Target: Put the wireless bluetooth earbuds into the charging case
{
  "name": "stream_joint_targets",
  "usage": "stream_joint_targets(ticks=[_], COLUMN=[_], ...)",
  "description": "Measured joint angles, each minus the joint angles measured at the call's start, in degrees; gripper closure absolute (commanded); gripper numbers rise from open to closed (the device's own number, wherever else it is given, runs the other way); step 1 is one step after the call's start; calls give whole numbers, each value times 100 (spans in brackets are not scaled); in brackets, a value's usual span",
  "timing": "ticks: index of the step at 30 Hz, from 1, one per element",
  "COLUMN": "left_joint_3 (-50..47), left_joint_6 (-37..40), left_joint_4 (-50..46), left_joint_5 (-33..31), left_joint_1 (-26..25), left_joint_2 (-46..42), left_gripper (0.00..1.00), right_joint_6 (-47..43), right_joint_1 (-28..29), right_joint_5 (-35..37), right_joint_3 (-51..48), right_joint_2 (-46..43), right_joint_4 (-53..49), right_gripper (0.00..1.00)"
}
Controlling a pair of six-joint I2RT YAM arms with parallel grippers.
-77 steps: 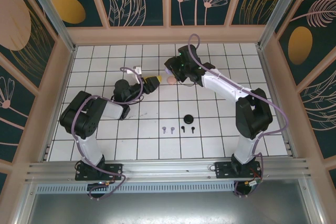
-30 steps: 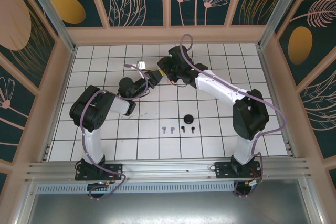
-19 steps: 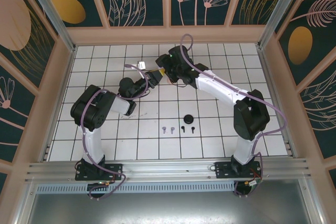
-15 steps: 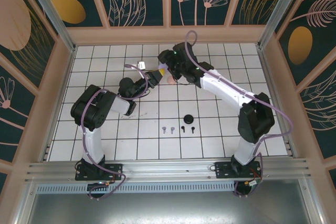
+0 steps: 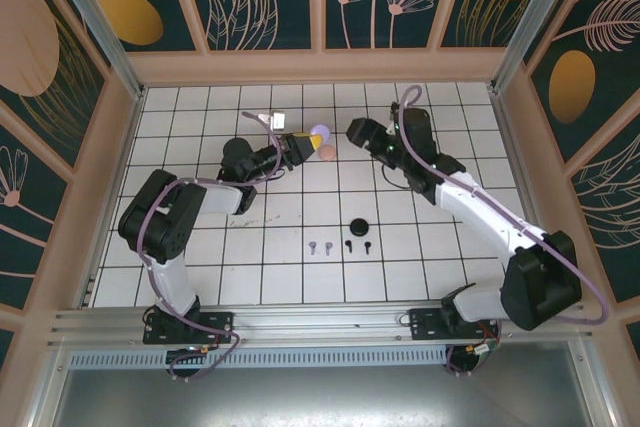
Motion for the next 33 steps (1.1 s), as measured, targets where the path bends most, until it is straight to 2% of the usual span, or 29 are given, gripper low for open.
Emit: stream_joint_targets(ticks=[6, 11, 20, 33], left_joint_3=[330, 435, 481, 540], left_joint_6=[186, 188, 184, 181], left_joint_4=[-586, -822, -955, -1091], left_joint_5=[647, 1040, 1272, 1281], left_joint_1=[0, 0, 0, 55], left_joint_2=[-81, -81, -81, -81], left_gripper=[100, 100, 100, 100], right_joint_6=[-1384, -1891, -2083, -2068], right_joint_1=[-28, -37, -37, -153], right_joint_5=[-857, -1399, -1755, -1768], right_joint_3=[-485, -485, -348, -170], right_joint_2=[-264, -223, 269, 586], right_joint_4=[566, 927, 1064, 1200], right_gripper=[25, 27, 29, 36])
